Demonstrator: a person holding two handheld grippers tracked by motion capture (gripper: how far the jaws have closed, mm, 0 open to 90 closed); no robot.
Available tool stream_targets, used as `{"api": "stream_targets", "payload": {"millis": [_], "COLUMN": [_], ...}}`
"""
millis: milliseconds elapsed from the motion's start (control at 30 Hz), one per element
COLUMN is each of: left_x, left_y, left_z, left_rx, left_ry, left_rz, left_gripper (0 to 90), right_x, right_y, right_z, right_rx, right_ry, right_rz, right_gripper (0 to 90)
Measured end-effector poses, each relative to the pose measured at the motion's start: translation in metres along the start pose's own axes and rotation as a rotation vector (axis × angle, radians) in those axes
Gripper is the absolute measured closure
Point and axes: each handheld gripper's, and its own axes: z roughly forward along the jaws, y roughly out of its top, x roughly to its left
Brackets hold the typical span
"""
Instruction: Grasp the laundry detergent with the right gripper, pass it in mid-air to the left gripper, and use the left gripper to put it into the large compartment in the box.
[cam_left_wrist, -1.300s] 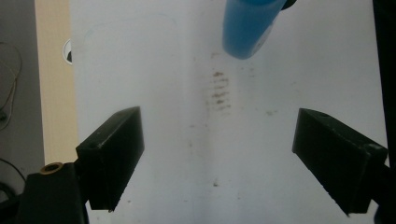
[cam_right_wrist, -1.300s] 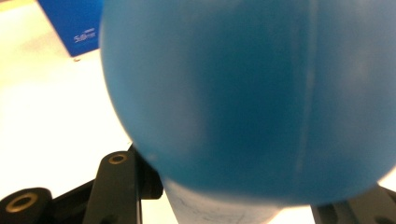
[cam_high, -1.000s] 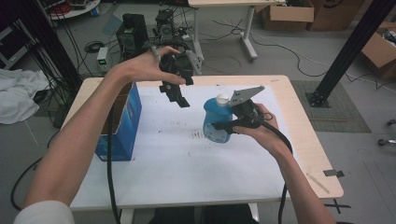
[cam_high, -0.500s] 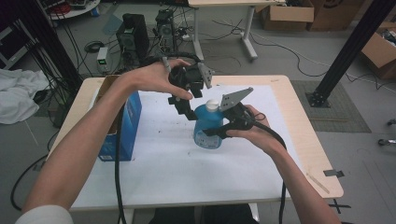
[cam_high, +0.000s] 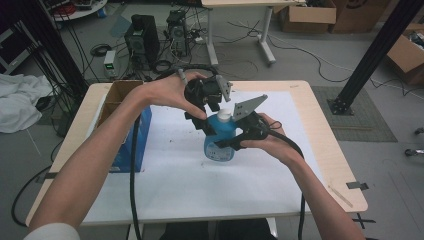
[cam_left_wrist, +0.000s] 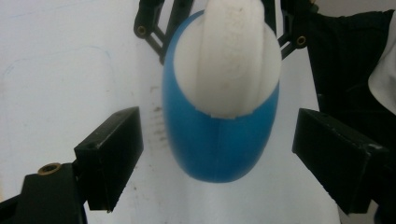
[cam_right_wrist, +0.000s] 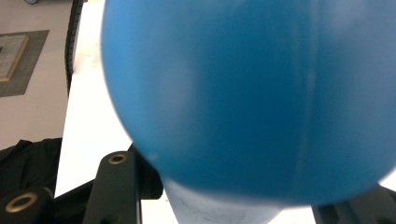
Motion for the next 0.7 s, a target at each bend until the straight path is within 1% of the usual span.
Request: {"api": "stream_targets", "payload": {"millis": [167, 267, 333, 433, 567, 700], "left_x": [-0.002, -0.002, -0.002, -0.002, -0.004, -0.004], "left_y": [-0.001, -0.001, -0.001, -0.001, -0.001, -0.002], "left_z": [0.004, 0.007, 0.009, 0.010, 0.014, 0.017], "left_rx": [0.000, 0.001, 0.009, -0.005, -0.002, -0.008], "left_ry": [-0.004, -0.007, 0.001, -0.006, -0.009, -0.006], "left_rz": [0.001, -0.004, -0.006, -0.010, -0.008, -0.014], "left_gripper": [17.0, 17.0, 17.3, 16.9, 17.1, 17.6], "right_x": [0.000, 0.001, 0.001, 0.002, 0.002, 0.003], "right_y": [0.001, 0.002, 0.002, 0.002, 0.003, 0.003], "right_z": [0.003, 0.005, 0.006, 0.006, 0.007, 0.008], "right_rx": [0.000, 0.007, 0.010, 0.003, 0.000, 0.007], "right_ry": [0.012, 0.010, 0.011, 0.010, 0.012, 0.006], "right_rz": [-0.005, -0.007, -0.005, -0.003, 0.000, 0.002], "right_gripper": [45.7, 45.7, 45.7, 45.7, 45.7, 45.7]}}
